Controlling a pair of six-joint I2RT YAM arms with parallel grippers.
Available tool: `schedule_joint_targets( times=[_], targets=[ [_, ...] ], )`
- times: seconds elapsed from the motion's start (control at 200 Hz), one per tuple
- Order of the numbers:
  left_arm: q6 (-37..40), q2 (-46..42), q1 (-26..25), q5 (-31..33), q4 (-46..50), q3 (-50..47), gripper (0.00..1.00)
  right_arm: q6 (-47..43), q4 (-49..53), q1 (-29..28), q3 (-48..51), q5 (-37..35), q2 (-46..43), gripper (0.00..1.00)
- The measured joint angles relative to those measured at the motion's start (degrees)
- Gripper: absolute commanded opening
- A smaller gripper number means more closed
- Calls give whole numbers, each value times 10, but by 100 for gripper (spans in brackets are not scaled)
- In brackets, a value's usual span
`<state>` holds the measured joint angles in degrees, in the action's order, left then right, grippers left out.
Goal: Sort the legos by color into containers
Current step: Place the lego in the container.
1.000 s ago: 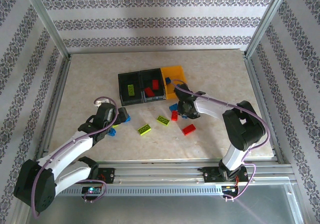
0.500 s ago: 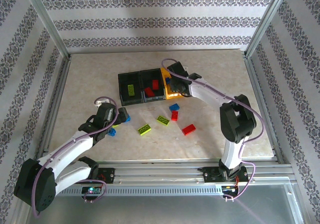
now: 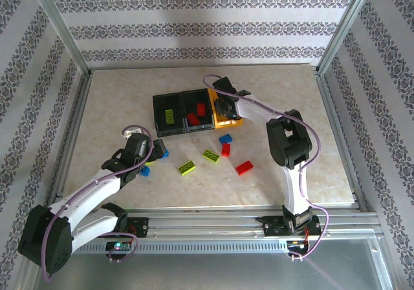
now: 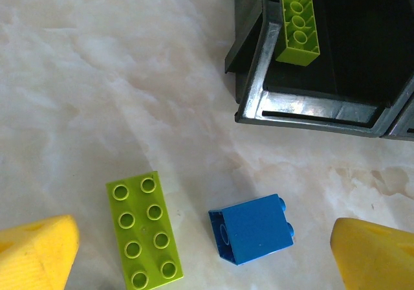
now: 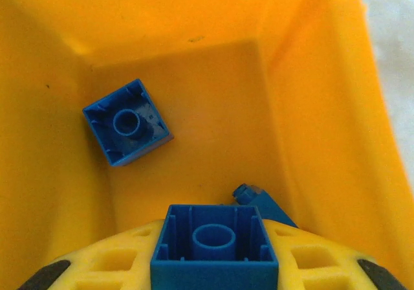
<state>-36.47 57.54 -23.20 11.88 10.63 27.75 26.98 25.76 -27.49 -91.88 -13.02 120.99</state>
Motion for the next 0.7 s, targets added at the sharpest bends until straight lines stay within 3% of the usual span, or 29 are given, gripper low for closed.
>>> schedule_joint_targets(
  times=[0.7],
  targets=[
    [0,18,0,0,0,0,100,50,-20,0,61,20,-30,30]
  ],
)
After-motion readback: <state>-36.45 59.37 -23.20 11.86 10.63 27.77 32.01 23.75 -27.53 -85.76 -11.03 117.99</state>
